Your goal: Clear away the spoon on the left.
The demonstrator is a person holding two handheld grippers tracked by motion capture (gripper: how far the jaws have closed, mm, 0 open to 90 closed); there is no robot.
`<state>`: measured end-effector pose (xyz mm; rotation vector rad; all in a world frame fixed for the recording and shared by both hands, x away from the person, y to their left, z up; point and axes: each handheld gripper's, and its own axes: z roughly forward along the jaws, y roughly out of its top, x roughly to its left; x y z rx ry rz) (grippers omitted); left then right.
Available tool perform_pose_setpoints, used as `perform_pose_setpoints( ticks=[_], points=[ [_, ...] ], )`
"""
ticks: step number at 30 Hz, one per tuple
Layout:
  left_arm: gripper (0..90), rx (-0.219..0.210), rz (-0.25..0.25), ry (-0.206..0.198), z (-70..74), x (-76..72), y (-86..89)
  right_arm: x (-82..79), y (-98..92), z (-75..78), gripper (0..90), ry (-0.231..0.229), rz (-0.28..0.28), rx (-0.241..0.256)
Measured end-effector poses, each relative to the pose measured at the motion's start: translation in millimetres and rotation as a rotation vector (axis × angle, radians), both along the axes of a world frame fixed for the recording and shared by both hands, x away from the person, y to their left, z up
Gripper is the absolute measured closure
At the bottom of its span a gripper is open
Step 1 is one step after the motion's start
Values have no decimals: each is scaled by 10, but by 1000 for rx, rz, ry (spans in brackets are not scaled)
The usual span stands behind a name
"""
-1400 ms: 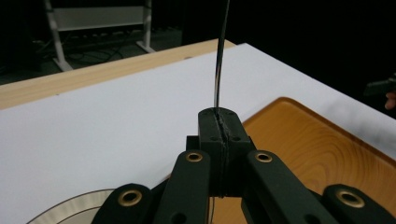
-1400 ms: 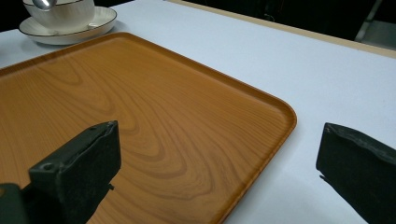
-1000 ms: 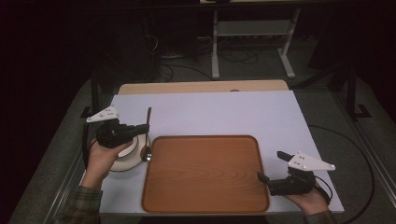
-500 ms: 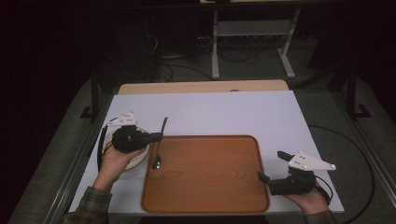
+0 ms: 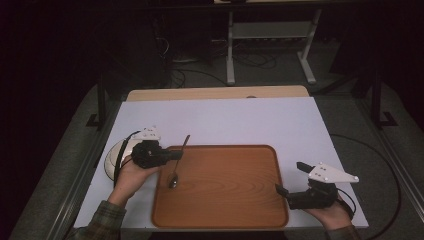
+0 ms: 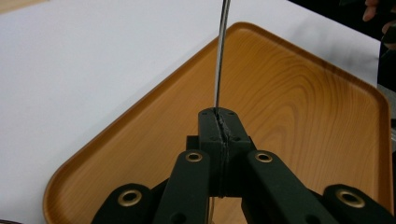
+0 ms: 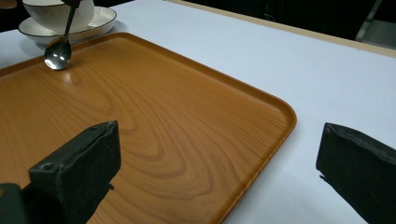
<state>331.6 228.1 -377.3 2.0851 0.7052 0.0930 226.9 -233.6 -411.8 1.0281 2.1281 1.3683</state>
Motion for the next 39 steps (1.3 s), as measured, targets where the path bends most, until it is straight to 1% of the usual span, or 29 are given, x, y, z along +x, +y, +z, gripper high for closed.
perform_pose_setpoints(
  ticks=[9,15,19,24,29,39],
  points=[
    [889,7,-19,11,-50,-2,-61,2,2,-2,0,1,1,-2],
    [888,17,-35,21,-93,-14,-134,2,3,-3,0,1,1,-3],
    [886,28,-53,30,-144,-12,-199,0,5,-4,0,2,3,-3],
    [885,37,-64,44,-206,-11,-258,2,5,-5,0,2,3,-4],
    [883,59,-80,65,-285,5,-329,2,7,-6,0,3,4,-5],
    [883,110,-114,84,-400,0,-473,1,9,-7,0,6,3,-6]
  ],
)
